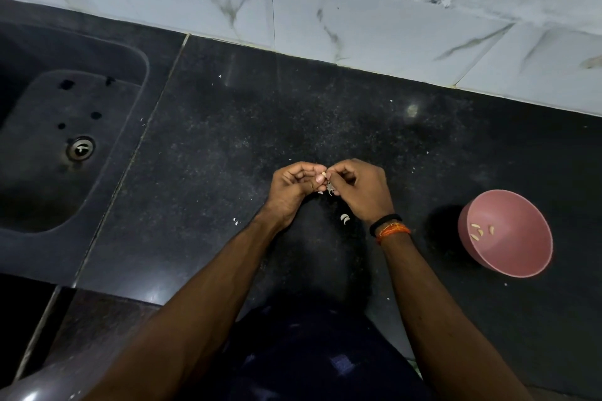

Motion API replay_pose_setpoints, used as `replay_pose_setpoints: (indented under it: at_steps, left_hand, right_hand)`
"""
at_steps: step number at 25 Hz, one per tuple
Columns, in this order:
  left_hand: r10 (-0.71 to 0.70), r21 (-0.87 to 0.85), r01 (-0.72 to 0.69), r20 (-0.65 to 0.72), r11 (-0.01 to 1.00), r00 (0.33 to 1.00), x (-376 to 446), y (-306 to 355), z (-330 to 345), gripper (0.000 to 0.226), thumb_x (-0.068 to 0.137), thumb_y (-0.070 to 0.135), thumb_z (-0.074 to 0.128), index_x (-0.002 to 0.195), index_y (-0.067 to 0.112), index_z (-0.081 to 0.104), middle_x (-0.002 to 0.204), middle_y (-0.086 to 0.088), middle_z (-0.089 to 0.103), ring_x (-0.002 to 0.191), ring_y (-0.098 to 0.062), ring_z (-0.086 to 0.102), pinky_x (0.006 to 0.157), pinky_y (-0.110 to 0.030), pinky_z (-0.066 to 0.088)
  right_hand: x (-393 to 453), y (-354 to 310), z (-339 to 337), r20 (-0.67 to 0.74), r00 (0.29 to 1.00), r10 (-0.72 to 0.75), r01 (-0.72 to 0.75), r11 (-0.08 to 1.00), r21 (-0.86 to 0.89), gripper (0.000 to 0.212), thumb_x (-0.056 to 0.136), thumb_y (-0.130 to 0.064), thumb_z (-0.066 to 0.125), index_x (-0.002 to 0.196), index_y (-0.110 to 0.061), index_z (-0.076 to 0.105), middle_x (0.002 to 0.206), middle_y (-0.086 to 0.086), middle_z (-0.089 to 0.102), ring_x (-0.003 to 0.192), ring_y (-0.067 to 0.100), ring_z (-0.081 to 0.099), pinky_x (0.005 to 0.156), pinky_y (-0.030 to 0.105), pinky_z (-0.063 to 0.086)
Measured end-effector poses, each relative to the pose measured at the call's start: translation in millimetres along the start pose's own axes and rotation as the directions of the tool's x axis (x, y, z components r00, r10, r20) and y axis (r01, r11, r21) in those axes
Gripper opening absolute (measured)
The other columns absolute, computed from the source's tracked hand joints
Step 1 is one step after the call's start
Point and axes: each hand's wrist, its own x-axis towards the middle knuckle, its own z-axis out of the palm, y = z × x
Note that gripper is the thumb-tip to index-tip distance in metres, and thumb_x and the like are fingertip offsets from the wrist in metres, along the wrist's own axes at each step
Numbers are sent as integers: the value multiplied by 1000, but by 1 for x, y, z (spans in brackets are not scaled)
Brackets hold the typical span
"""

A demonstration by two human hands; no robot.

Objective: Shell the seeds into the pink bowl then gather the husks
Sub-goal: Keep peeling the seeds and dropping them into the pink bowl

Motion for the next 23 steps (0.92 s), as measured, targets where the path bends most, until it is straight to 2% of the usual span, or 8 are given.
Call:
replay_pose_setpoints:
  at_steps: [4, 8, 13, 17, 20, 23]
  left_hand:
    - [1, -4, -1, -18, 1000, 1000, 0, 1, 2, 21, 86, -18, 61, 102, -6, 67, 88, -10, 75, 82, -18, 72, 75, -27, 60]
    - [7, -28, -8, -42, 1000, 999, 0, 2, 2, 23, 85, -19, 61, 89, 1, 71, 84, -10, 74, 77, -18, 71, 71, -26, 59]
    - [20, -25, -22, -44, 999, 999, 3, -3, -2, 16, 82, -9, 70, 88, 5, 75, 87, -15, 73, 77, -25, 69, 73, -31, 59]
    - [17, -32, -19, -43, 999, 999, 3, -3, -2, 15, 78, -4, 75, 86, 8, 77, 86, -14, 74, 76, -25, 69, 74, -31, 59]
    - [8, -28, -10, -50, 1000, 999, 4, -5, -4, 13, 77, -3, 76, 88, 4, 76, 86, -19, 72, 77, -31, 66, 76, -37, 57]
    - [4, -26, -6, -49, 1000, 999, 4, -6, -5, 14, 76, -2, 76, 89, 2, 75, 85, -20, 73, 74, -30, 67, 76, -38, 57]
  right_hand:
    - [2, -2, 1, 3, 1000, 15, -15, 1000, 7, 8, 93, -20, 72, 96, -15, 78, 88, -5, 74, 75, 7, 72, 74, 39, 63]
    - [0, -6, 2, 34, 998, 56, -59, 993, 98, 7, 92, -15, 73, 97, -14, 78, 83, -6, 76, 74, 7, 74, 75, 38, 64]
    - [-2, -11, 1, 59, 994, 92, -102, 974, 203, 9, 94, -15, 71, 97, -11, 78, 83, -2, 77, 75, 13, 76, 72, 40, 65]
    - [-1, -13, 0, 78, 992, 103, -118, 967, 226, 8, 95, -13, 70, 97, -11, 78, 81, 1, 77, 74, 14, 76, 73, 41, 65]
    - [0, -12, 1, 85, 990, 116, -132, 965, 228, 9, 94, -13, 70, 96, -9, 78, 79, 1, 77, 73, 15, 77, 74, 42, 65]
    - [0, -12, 1, 89, 990, 110, -128, 966, 225, 10, 93, -14, 71, 97, -7, 78, 80, 2, 78, 73, 16, 77, 73, 44, 65]
